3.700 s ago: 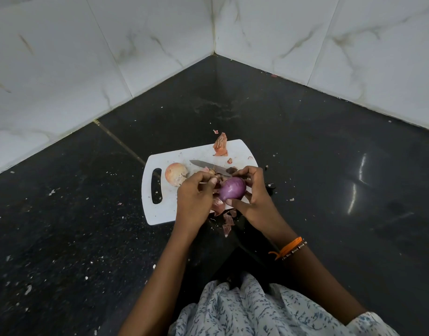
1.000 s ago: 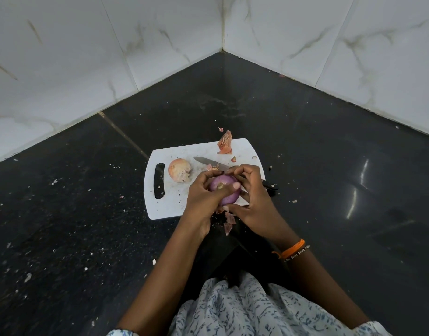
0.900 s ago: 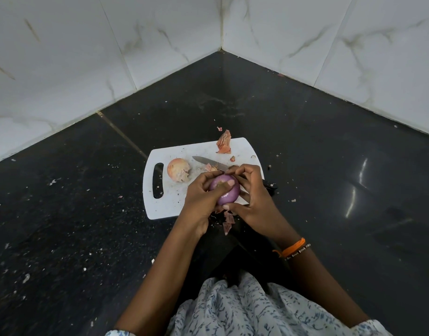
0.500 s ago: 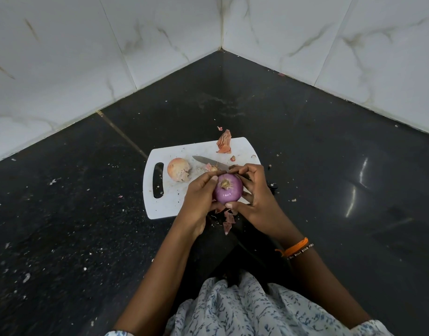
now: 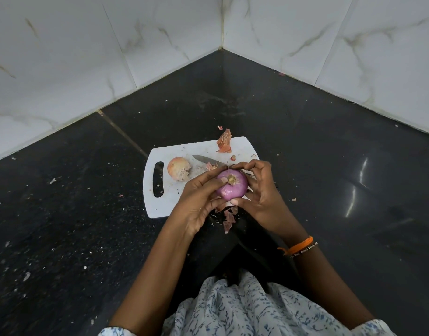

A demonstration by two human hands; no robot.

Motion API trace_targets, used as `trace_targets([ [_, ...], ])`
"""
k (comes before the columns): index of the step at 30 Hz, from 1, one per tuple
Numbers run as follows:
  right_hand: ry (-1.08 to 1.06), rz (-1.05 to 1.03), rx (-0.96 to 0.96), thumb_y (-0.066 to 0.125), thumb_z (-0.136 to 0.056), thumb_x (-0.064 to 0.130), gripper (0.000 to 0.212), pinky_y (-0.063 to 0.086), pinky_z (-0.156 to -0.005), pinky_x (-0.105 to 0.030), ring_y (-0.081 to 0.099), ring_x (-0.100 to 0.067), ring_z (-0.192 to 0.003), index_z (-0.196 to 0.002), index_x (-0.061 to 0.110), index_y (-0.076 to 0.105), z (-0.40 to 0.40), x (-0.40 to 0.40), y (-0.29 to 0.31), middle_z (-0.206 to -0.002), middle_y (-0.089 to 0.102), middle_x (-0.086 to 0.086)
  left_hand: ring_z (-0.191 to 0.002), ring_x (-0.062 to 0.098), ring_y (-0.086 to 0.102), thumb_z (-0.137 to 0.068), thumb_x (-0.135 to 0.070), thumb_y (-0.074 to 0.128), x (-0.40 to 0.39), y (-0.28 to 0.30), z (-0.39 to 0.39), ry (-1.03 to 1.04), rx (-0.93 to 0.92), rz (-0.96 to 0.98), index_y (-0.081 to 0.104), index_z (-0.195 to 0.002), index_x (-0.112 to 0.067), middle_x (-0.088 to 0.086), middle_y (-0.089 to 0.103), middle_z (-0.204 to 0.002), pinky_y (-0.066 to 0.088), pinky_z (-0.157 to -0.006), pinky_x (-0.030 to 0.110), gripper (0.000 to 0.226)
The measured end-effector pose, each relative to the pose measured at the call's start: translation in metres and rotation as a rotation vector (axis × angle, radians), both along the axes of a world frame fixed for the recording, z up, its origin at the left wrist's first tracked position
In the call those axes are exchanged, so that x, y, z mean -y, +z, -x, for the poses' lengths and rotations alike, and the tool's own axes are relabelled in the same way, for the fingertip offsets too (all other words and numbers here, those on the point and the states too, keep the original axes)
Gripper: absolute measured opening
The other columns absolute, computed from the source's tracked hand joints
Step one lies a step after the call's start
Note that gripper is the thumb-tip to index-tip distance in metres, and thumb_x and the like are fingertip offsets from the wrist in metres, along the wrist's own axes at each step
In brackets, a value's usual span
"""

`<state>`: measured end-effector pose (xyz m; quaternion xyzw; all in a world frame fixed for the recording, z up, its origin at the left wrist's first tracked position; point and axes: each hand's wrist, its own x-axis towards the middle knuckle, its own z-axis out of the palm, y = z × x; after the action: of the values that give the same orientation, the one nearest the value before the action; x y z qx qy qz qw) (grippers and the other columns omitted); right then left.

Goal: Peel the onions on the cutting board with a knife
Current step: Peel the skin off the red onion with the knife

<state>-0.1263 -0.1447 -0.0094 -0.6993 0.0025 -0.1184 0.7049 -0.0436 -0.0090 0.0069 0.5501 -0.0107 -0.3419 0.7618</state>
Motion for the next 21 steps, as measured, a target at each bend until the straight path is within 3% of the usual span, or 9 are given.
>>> trace_targets([
  [5,0.011,-0.053,-0.005,0.071,-0.074,-0.002,0.063,0.049,-0.099,-0.04,0.048,-0.025,-0.127,-0.117,0.025,0.033,0.0003,-0.0038,-0.0006,-0.133,0.042,-0.014,-0.065,0.011,0.069,-0.089,-0.017,0.06,0.0034,-0.0026,0.0026,0.113,-0.013,-0.063,0.071,-0.082,-0.017,-0.001,0.072,-0.074,0.059,-0.057,0.028,0.013],
  [10,-0.004,-0.077,0.007,0.069,-0.074,-0.007,0.063,0.049,-0.099,-0.039,0.049,-0.025,-0.126,-0.116,0.023,0.032,-0.0009,-0.0019,0.0,-0.133,0.04,-0.017,-0.071,0.015,0.07,-0.088,-0.006,0.052,-0.0017,0.0004,0.0021,0.02,-0.106,0.081,0.071,-0.096,-0.016,0.002,0.074,-0.083,0.058,-0.058,0.025,0.023],
  [15,0.001,-0.044,0.015,0.067,-0.077,-0.013,0.064,0.048,-0.099,-0.038,0.049,-0.023,-0.126,-0.117,0.025,0.033,-0.0002,-0.0024,0.0008,-0.132,0.04,-0.015,-0.073,0.014,0.07,-0.086,-0.005,0.056,0.0013,-0.0003,0.0021,0.04,-0.195,0.087,0.072,-0.094,-0.019,0.001,0.074,-0.079,0.059,-0.062,0.026,0.023],
  [21,0.005,-0.031,0.023,0.067,-0.076,-0.016,0.066,0.047,-0.1,-0.039,0.048,-0.025,-0.126,-0.117,0.023,0.033,-0.0003,-0.0027,0.0001,-0.131,0.039,-0.016,-0.073,0.014,0.071,-0.062,-0.012,0.07,0.0024,0.0011,0.0013,0.014,-0.22,0.093,0.072,-0.094,-0.019,0.002,0.074,-0.082,0.059,-0.065,0.026,0.033],
])
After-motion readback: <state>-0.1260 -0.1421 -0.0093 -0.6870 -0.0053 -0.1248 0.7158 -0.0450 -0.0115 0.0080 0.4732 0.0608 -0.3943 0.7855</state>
